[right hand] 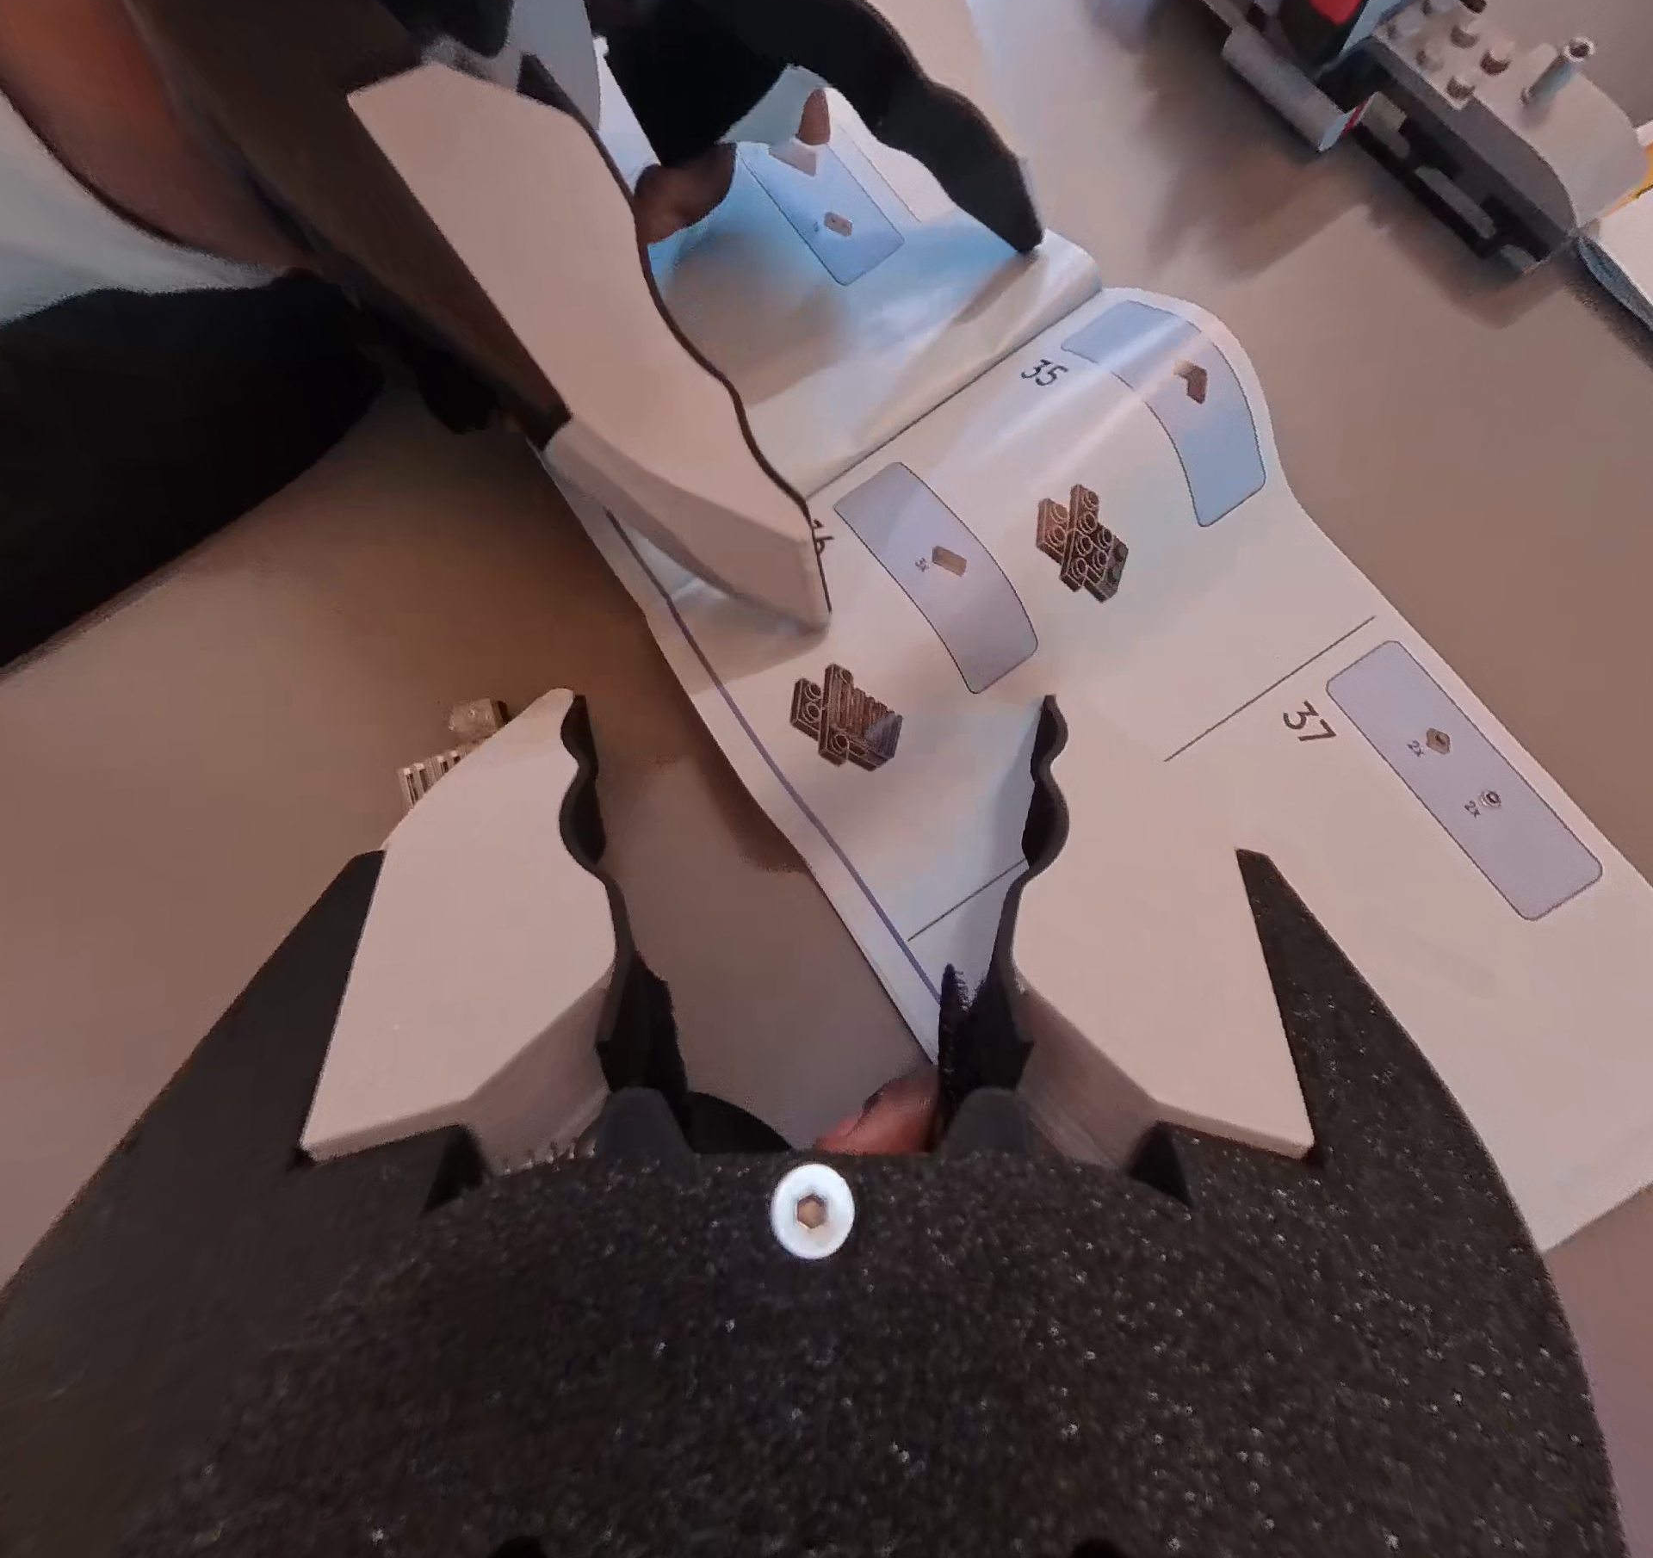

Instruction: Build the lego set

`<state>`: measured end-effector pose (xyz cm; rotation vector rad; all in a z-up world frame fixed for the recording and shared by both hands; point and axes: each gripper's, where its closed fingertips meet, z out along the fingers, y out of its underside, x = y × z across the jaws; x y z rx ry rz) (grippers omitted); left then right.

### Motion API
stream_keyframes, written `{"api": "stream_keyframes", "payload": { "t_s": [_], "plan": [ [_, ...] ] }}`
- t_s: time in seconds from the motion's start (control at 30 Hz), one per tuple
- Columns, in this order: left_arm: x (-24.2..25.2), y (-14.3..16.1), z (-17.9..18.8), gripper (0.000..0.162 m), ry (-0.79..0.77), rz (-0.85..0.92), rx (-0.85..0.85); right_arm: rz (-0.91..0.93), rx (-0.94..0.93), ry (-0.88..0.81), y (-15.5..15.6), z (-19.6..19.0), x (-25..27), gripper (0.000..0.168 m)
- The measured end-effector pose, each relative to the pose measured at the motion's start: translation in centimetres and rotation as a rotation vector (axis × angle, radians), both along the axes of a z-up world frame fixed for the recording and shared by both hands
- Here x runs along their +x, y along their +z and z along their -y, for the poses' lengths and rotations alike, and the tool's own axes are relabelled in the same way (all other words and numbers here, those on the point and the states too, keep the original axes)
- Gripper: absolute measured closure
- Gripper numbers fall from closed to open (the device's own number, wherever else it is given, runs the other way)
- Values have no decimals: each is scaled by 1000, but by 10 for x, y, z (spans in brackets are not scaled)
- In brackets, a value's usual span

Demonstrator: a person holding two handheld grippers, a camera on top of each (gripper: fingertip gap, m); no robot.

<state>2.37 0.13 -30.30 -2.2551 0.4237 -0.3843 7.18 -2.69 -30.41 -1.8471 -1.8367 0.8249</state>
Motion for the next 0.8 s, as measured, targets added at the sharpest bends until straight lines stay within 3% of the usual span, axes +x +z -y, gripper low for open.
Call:
{"api": "stream_keyframes", "payload": {
  "t_s": [0.1, 0.3, 0.47, 0.67, 0.8],
  "plan": [
    [-2, -2, -3, 50, 31, -10, -6, -3, 6, 5, 0, 0, -2, 75],
    [-4, -2, -5, 50, 51, -9, -12, -23, 6, 33, 0, 4, -7, 75],
    [-3, 15, -10, 36, 81, 176, 40, -25, 16, 51, 0, 6, -7, 75],
    [-6, -7, -12, 51, 101, -95, -18, -64, -8, 113, 5, 15, -9, 79],
    [-6, -8, -11, 54, 104, -105, -16, -230, 25, -77, 38, -28, 14, 80]
  ]
}}
